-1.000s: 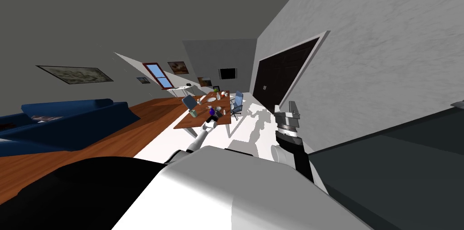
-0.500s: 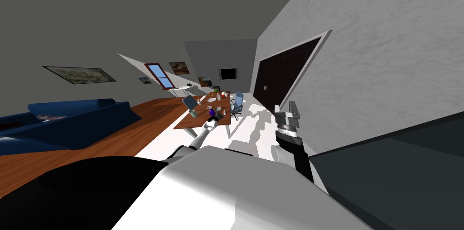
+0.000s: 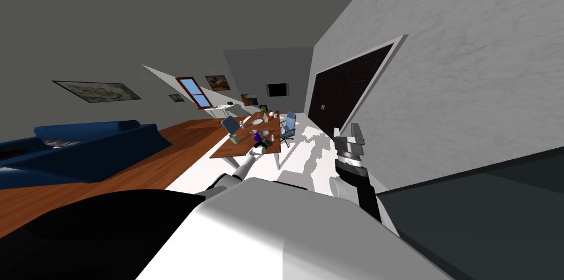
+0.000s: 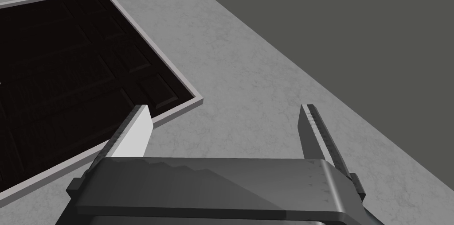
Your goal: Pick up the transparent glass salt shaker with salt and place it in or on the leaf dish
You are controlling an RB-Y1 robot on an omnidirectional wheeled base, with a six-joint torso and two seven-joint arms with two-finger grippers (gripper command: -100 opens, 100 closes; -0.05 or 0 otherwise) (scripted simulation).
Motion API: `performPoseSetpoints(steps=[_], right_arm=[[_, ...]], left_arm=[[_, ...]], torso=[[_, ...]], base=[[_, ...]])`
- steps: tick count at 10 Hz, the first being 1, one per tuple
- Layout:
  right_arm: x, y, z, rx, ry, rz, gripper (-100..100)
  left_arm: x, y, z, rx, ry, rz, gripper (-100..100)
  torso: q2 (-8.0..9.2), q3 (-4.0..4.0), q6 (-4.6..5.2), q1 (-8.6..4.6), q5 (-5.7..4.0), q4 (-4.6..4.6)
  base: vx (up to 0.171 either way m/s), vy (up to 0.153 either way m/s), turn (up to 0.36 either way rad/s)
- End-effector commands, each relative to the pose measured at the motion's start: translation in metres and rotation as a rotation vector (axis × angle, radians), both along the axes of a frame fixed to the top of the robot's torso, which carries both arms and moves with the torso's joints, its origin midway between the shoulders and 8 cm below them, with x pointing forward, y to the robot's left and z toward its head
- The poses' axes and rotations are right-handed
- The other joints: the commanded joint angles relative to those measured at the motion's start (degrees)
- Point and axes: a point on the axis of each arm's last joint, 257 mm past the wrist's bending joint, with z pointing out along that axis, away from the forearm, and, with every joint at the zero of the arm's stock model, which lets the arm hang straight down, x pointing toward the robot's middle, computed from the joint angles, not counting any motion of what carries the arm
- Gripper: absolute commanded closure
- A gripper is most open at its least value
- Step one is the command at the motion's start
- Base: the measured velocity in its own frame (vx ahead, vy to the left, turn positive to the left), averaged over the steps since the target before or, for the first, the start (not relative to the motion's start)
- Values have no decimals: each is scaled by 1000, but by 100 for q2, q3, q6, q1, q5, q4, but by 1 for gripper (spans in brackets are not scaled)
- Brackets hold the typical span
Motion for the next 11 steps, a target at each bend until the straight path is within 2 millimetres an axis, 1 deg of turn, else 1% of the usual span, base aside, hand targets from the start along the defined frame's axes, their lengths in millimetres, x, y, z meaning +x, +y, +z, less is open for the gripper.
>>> performPoseSetpoints(steps=[1, 3, 4, 7, 9, 11], right_arm=[[0, 0, 0, 0, 0, 0, 0], [0, 0, 0, 0, 0, 0, 0], [0, 0, 0, 0, 0, 0, 0], [0, 0, 0, 0, 0, 0, 0], [0, 0, 0, 0, 0, 0, 0], [0, 0, 0, 0, 0, 0, 0]], left_arm=[[-4, -3, -15, -38, 45, 11, -100], [-8, -12, -34, -98, 112, 28, -100], [-9, -11, -35, -98, 116, 30, -100], [-16, -22, -56, -172, 201, 57, -100], [-18, -27, -64, -210, 241, 74, -100], [-16, -29, -67, -245, 273, 94, -100]], torso=[[0, 0, 0, 0, 0, 0], [-10, -6, 0, 6, 1, -2], [-17, -10, 0, 4, 1, -4], [-12, -7, -1, 7, 1, -3], [-22, -13, 0, 11, 2, -5], [-40, -22, 0, 10, 2, -7]], base=[[44, 9, 4], [77, 21, 3], [63, 15, 1], [72, 30, 5], [94, 37, 1], [164, 29, -7]])
